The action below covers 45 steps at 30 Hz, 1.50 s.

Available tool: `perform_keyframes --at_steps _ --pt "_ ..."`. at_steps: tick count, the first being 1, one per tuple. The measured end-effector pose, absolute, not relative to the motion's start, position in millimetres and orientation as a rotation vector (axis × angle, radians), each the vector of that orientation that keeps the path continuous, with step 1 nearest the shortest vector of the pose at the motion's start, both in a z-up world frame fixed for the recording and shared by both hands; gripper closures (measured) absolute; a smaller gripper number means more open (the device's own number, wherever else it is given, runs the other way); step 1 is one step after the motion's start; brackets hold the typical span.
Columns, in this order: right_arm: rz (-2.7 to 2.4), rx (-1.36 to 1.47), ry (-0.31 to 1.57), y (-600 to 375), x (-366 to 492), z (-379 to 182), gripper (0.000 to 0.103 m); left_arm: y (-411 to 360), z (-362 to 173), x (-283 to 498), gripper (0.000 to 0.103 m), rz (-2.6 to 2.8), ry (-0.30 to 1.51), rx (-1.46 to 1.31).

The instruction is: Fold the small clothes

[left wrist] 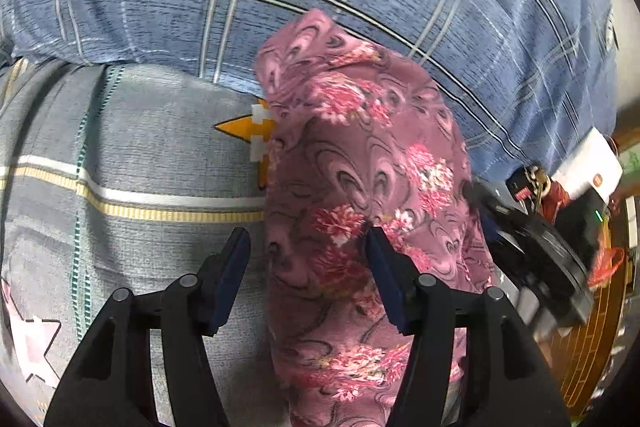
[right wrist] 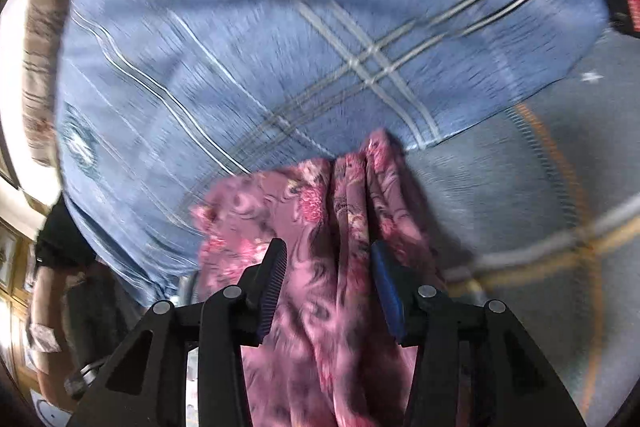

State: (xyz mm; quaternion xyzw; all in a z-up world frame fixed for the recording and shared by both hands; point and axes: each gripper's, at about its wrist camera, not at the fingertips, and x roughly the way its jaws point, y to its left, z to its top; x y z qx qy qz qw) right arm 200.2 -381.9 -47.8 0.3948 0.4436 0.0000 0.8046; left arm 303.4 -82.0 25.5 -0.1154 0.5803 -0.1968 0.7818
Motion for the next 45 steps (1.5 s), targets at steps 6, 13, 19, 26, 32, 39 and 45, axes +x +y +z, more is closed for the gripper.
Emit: perform_keyframes --at_steps 6,13,19,26,32,39,45 --pt "0.036 0.581 0.797 -356.7 201.4 2.6 0.095 -83.9 30.6 299.2 0.044 -0.471 1.222 -0.29" --pt "-0.125 0.694 0.953 -395.9 200.7 -36.0 0.092 -97.4 9.4 289.1 0.042 -0.422 1.259 -0.209" --pt "0.048 0.783 0.813 -398.1 123.9 -10.1 0.067 -90.2 17.5 254.5 0.042 -0.461 1.24 -0.234" --pt "0.025 0.685 0.801 -384.7 73.2 -9.9 0.061 -115.7 3.2 217.4 0.039 -0.426 1.253 -0.121" --pt "0.004 0.555 0.953 -365.2 72.7 -28.2 0.073 -134.5 0.2 207.2 0.039 -0.385 1.254 -0.074" --pt "-0.015 0.621 0.78 -381.9 46.7 -4.3 0.102 -135.4 -0.8 194.1 0.038 -0.383 1.252 -0.059" --pt "-0.107 0.583 0.93 -380.5 47.9 -32.6 0.095 -126.5 2.8 197.8 0.038 -0.39 1.258 -0.052"
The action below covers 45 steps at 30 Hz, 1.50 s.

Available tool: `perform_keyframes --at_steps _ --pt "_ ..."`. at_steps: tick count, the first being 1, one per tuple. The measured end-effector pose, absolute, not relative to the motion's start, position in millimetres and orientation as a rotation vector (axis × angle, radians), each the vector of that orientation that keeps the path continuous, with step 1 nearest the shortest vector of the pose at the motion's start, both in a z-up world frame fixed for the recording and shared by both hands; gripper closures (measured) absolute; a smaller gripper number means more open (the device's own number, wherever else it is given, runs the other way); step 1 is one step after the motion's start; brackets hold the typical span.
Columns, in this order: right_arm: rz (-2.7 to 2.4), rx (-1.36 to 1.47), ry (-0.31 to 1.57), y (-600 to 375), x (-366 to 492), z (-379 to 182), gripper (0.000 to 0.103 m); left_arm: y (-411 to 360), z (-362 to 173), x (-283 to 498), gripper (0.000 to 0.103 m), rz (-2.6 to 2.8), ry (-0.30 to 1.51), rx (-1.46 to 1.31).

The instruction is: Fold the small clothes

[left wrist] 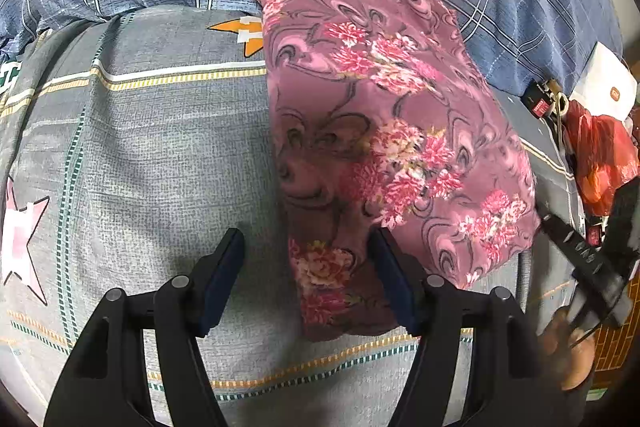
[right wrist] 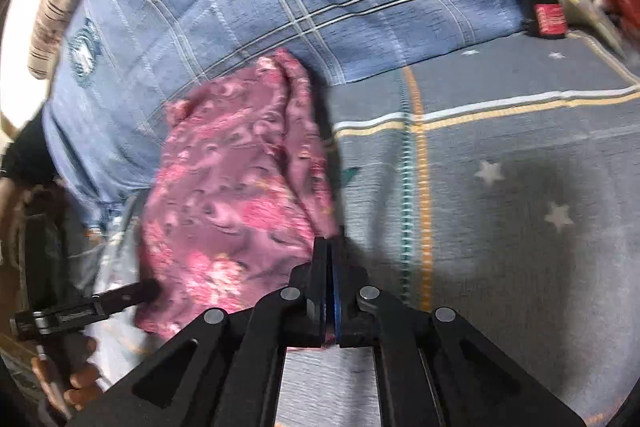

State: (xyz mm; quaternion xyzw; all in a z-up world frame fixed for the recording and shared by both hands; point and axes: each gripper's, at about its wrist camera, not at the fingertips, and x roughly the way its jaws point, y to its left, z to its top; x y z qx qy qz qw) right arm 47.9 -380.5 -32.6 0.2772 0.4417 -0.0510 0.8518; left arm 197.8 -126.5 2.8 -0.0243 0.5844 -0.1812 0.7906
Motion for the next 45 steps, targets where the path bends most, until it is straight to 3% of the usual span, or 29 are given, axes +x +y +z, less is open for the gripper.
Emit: perform_keyframes --at_steps 4,6,8,12,13,14,15,18,22,23,27,31,33,35,38,41,45 --pt "-0.049 0.654 0.787 -383.3 53.9 0.0 0.089 -119.8 23.3 202.9 0.038 -0.384 1.195 -0.084" --pt "-0.014 0.661 0.771 -380.9 70.7 4.3 0.068 -118.0 34.9 211.8 0.038 -0.375 1.154 -0.099" --pt "-0.018 0.644 0.79 -376.4 93.4 -1.1 0.065 -121.0 36.4 226.4 0.038 -0.373 1.156 -0.11" --pt "-0.043 0.67 0.911 -376.1 130.3 -39.5 0.065 -127.9 11.2 251.8 0.037 -0.361 1.233 -0.123" --pt "-0.031 0.672 0.944 -373.7 135.0 -47.4 0.07 -126.9 5.6 254.8 0.037 -0.367 1.253 -0.145" --pt "-0.005 0.643 0.926 -369.4 136.5 -45.4 0.093 -123.6 2.6 254.0 0.035 -0.376 1.256 -0.161" --pt "0.015 0.615 0.901 -366.4 136.6 -39.5 0.094 -121.6 1.9 254.4 0.031 -0.384 1.251 -0.168" --pt "-0.024 0.592 0.833 -371.9 129.2 -30.2 0.096 -116.1 -2.5 257.0 0.02 -0.399 1.236 -0.156" --pt "-0.051 0.541 0.943 -374.0 137.4 -42.5 0.095 -105.4 10.0 258.5 0.02 -0.429 1.216 -0.179" --pt "-0.05 0.544 0.928 -374.0 136.2 -35.0 0.089 -101.9 15.4 259.8 0.02 -0.428 1.193 -0.185" --pt "0.008 0.629 0.802 -378.3 156.6 -9.4 0.082 -100.8 29.0 280.3 0.02 -0.415 1.166 -0.231" --pt "0.003 0.577 0.872 -365.3 191.6 -25.9 0.082 -124.0 10.8 301.6 0.02 -0.381 1.216 -0.212" --pt "-0.067 0.527 1.006 -362.2 206.7 -53.2 0.088 -132.2 -6.8 309.9 0.019 -0.358 1.264 -0.199" --pt "-0.069 0.546 0.998 -366.3 208.0 -55.4 0.089 -135.9 -5.2 310.3 0.019 -0.356 1.24 -0.171" --pt "-0.047 0.691 0.957 -392.9 191.8 -42.6 0.084 -130.7 2.6 311.5 0.019 -0.413 1.269 -0.181" --pt "-0.052 0.785 0.921 -423.1 164.8 -39.0 0.05 -106.2 8.0 312.8 0.019 -0.428 1.255 -0.266" --pt "0.022 0.846 0.931 -434.9 141.1 -51.3 0.049 -95.5 -8.5 311.9 0.019 -0.443 1.314 -0.364"
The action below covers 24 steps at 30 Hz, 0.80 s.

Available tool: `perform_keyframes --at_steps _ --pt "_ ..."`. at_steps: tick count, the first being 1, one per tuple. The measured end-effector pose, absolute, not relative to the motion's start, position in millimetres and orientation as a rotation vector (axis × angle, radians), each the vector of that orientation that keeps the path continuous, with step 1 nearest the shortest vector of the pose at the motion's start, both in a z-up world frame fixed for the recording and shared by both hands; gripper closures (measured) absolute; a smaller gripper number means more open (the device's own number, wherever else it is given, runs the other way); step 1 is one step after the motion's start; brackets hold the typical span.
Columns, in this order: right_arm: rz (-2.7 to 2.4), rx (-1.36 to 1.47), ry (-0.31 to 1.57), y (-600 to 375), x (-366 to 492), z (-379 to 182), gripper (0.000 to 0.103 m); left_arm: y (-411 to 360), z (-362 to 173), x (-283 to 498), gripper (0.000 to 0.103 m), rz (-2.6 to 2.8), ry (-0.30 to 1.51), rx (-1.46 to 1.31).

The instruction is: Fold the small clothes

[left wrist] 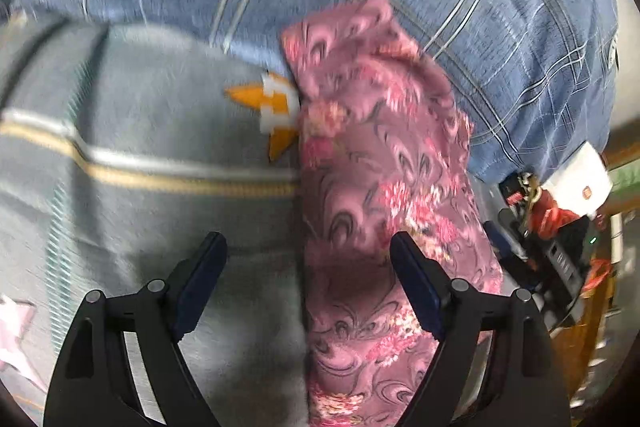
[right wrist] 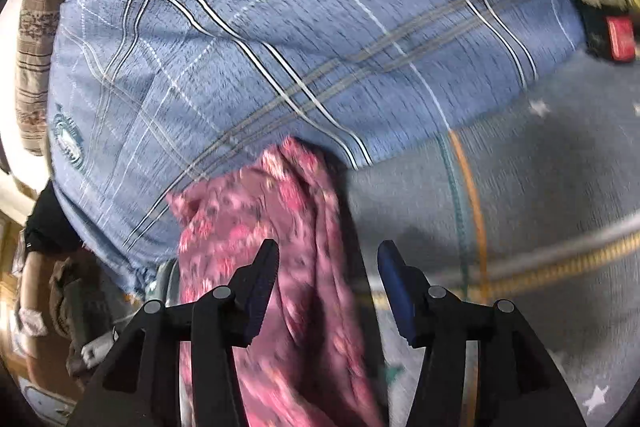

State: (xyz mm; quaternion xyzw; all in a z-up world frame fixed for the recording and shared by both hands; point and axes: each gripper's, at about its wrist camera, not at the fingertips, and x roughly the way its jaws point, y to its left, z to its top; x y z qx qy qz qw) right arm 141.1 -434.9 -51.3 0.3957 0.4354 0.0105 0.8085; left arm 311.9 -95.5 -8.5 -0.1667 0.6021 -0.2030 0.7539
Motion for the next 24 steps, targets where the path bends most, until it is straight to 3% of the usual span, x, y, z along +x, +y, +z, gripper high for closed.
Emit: perform_keyframes --at_steps 4,8,10,12,14,15,24 --pt "0.107 0.888 0.935 -420.9 140.9 -69.1 0.051 -125.9 -6.3 300.8 0.019 -0.502 1.304 -0.287" --pt "0.202 0.785 0.952 -396.1 157.3 -55.0 0.037 -145.3 -3.1 293.2 0.019 -0.533 1.306 -0.292" --pt "0.148 0.645 0.987 -381.6 161.1 -48.6 0.042 -148.1 -1.1 291.5 0.031 -0.509 1.29 -0.297" --pt "0.096 0.497 1.007 -367.9 161.5 -40.8 0.07 -157.2 3.4 287.9 0.061 -0.482 1.263 -0.267" --pt "0.078 0.424 0.991 -360.4 157.3 -28.6 0.082 -155.4 13.0 283.4 0.072 -0.475 1.22 -0.233" --pt "0.067 0.412 0.988 -358.0 156.4 -23.9 0.086 -156.3 18.3 279.9 0.074 -0.47 1.202 -0.213" --pt "0.063 0.328 0.92 -313.2 129.3 25.3 0.087 -122.6 68.0 238.2 0.076 -0.46 1.071 -0.141"
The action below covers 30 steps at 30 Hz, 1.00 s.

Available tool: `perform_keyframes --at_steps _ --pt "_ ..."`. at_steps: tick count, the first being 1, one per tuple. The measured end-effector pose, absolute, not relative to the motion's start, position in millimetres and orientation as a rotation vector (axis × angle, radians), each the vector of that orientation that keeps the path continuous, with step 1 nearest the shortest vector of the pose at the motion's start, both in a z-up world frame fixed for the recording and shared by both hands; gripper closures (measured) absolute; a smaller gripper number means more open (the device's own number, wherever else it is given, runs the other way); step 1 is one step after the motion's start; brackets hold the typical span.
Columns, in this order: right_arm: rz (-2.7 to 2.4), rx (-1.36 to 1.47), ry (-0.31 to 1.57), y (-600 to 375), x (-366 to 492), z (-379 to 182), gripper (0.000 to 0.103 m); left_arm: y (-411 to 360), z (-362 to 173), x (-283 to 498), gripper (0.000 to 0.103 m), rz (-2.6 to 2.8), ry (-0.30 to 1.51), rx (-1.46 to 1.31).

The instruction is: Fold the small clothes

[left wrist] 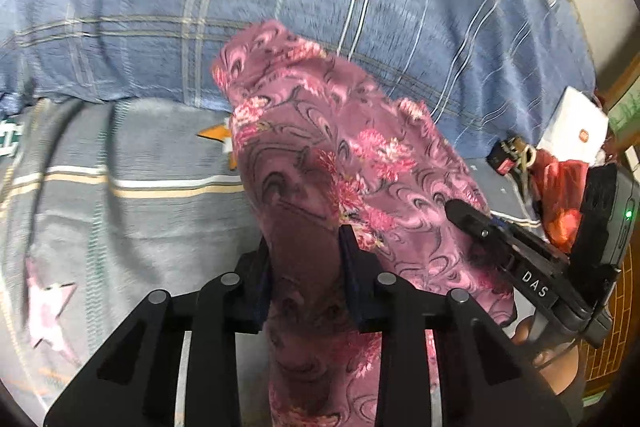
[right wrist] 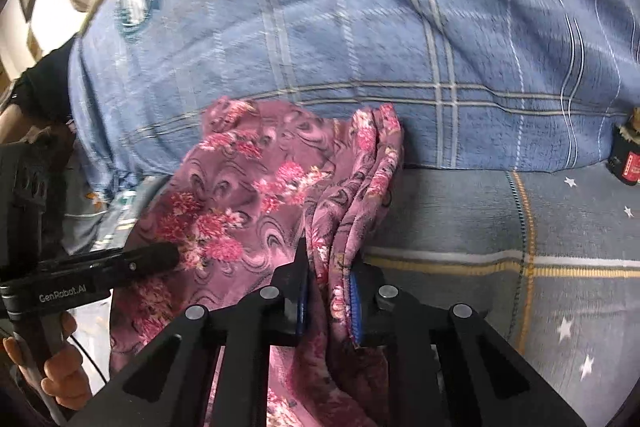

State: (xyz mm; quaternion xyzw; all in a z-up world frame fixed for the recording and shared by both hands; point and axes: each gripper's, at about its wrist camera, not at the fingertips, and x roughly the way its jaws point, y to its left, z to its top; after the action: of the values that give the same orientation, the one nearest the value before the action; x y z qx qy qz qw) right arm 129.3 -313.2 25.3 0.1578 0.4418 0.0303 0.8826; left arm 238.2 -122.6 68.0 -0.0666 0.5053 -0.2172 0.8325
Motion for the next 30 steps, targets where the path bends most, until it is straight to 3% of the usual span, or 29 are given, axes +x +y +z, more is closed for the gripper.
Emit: perform_keyframes --at_steps 11,30 --pt "0.178 0.335 0.834 -216.1 67.2 59.4 0.087 -23.8 103.9 164.1 0.076 -0.428 1.004 -0.161" --pt "0.179 0.404 0.973 -177.0 22.7 -16.0 0.086 24.8 30.4 120.1 0.073 -0.356 1.168 -0.161"
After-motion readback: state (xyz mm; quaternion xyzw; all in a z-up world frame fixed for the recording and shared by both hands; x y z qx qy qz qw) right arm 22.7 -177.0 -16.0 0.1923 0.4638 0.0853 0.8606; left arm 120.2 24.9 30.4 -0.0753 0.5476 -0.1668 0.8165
